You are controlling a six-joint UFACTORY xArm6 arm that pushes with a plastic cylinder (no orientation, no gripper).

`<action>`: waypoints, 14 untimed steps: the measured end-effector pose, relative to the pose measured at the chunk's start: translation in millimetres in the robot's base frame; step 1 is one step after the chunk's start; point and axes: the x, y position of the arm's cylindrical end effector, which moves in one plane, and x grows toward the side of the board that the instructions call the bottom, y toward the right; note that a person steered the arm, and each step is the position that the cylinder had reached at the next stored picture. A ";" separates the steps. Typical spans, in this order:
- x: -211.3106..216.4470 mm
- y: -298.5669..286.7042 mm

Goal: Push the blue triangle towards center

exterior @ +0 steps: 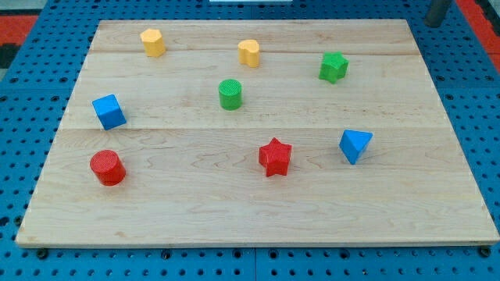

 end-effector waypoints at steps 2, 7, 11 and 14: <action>-0.5 -9.1; 77.6 -11.3; 217.4 -59.5; 236.9 -89.8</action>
